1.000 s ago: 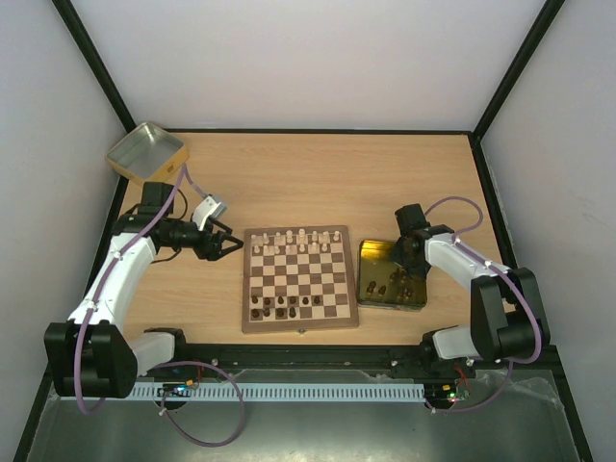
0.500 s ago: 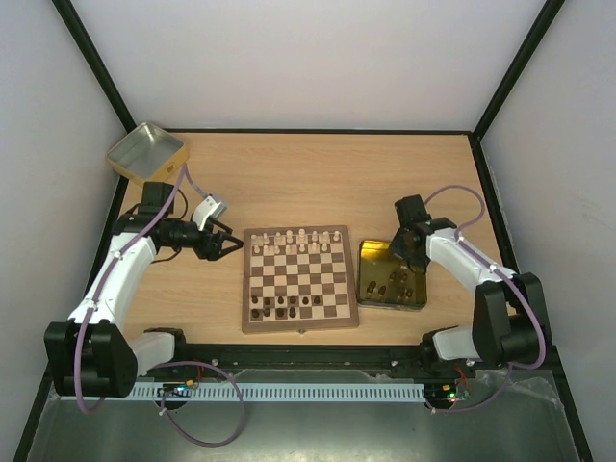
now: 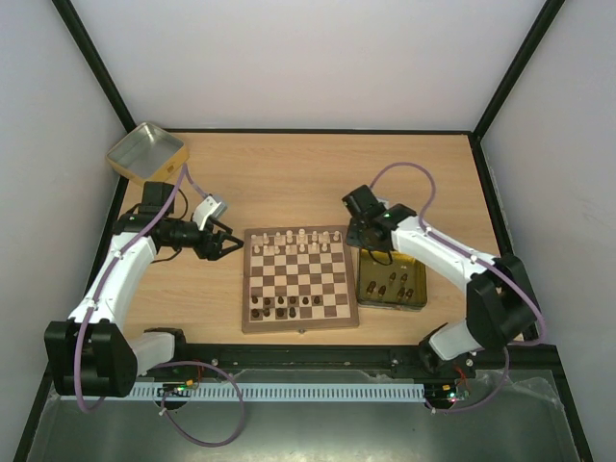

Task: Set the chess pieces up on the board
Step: Pick up the chess piece from the storage box, then place the chess piece on the chessboard, then pick up the chess piece from the storage box.

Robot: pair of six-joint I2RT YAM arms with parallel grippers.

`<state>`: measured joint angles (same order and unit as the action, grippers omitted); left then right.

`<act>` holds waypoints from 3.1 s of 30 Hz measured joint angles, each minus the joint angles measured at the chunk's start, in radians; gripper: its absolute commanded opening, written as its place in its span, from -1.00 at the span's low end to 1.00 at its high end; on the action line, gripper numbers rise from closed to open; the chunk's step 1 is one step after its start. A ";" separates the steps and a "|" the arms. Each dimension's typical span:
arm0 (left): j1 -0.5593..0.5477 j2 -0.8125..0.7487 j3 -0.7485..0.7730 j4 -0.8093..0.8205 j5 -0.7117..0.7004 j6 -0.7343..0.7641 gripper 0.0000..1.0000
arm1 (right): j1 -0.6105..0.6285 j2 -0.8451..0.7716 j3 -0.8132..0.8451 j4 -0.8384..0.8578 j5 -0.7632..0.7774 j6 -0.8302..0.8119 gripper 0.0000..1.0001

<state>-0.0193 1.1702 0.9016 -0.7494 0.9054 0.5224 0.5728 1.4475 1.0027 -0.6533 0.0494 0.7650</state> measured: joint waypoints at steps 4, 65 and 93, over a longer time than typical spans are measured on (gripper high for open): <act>0.000 0.000 0.000 0.000 -0.001 -0.003 0.31 | 0.065 0.068 0.063 0.000 -0.002 0.005 -0.93; -0.010 0.008 0.000 0.001 -0.001 -0.006 0.31 | 0.115 0.276 0.151 0.016 -0.077 -0.035 -0.42; -0.010 0.008 0.000 0.001 -0.006 -0.006 0.31 | 0.115 -0.068 0.013 -0.041 0.014 0.033 -0.27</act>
<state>-0.0296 1.1778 0.9016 -0.7486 0.8997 0.5159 0.6876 1.3800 1.0153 -0.6941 0.0631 0.7982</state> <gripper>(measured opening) 0.654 0.368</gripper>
